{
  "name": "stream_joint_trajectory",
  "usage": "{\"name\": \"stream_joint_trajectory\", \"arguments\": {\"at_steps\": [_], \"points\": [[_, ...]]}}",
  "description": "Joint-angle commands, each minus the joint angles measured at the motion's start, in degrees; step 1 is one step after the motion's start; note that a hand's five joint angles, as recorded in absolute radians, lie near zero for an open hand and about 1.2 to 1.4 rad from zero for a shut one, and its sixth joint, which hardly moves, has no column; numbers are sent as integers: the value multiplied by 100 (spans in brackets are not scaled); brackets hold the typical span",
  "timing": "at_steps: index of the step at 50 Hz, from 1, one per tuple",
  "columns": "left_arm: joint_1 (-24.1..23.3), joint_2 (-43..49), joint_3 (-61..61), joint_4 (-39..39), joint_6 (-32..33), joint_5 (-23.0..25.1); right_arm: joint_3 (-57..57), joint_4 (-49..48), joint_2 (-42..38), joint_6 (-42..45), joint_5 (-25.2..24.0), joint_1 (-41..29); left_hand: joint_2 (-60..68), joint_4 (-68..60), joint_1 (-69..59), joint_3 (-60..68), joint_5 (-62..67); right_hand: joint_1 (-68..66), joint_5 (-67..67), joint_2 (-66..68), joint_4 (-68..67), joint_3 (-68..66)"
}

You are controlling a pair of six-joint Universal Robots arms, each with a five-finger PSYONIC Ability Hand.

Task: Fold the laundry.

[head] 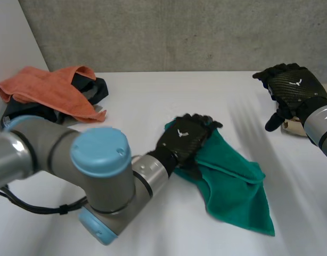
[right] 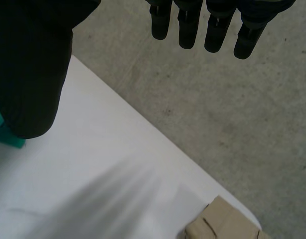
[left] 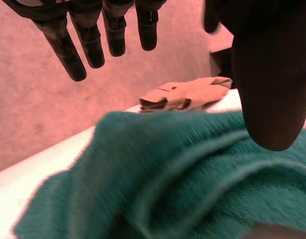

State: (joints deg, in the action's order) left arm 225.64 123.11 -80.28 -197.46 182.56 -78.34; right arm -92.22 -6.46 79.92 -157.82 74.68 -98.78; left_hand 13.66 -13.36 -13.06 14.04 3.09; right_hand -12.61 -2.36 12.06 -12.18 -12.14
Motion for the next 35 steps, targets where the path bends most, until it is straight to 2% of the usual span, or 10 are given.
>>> {"name": "stream_joint_trajectory", "arguments": {"at_steps": [1, 10, 16, 18, 19, 22, 23, 25, 31, 35], "points": [[682, -1131, -453, 85, -27, 30, -7, 785, 24, -12, -67, 16, -143, 112, 83, -181, -86, 261, 236, -206, 218, 214], [1472, -1773, -1375, 58, -62, 100, -270, 2095, -64, -205, -120, -98, -143, 112, 83, -181, -86, 261, 236, -206, 218, 214], [1605, -1773, -1728, 50, -89, 100, -499, 1429, -845, -540, -76, -528, -227, 196, 167, -265, -170, 88, 63, -33, 45, 41], [1614, -1747, -1824, 50, -150, 100, -499, 1183, -995, -540, -41, -651, -227, 197, 167, -265, -170, -818, -843, 873, -862, -866], [1606, -1738, -1851, 50, -185, 91, -455, 973, -1135, -540, -15, -739, -227, 197, 167, -265, -170, -2572, -2597, 2627, -2616, -2619], [1588, -1685, -1904, 50, -456, 91, -359, 717, -1242, -522, 47, -810, -227, 197, 167, -265, -170, -6261, -6286, 6316, -6304, -6308], [1579, -1668, -1913, 50, -545, 82, -254, 568, -1242, -522, 99, -845, -211, 180, 151, -248, -154, -6734, -6759, 6789, -6778, -6781], [1544, -1633, -1922, 50, -825, 82, -183, 418, -1225, -522, 161, -845, -177, 146, 117, -215, -120, -6739, -6764, 6794, -6782, -6786], [1535, -1273, -1816, 50, -1476, 65, 81, 154, 162, -469, 179, -1214, -177, 146, 117, -214, -120, -6739, -6764, 6794, -6782, -6786], [1474, -921, -1544, 41, -1854, 56, 257, 276, 779, -478, 214, -1258, -177, 146, 117, -214, -120, -6739, -6764, 6794, -6782, -6786]]}}
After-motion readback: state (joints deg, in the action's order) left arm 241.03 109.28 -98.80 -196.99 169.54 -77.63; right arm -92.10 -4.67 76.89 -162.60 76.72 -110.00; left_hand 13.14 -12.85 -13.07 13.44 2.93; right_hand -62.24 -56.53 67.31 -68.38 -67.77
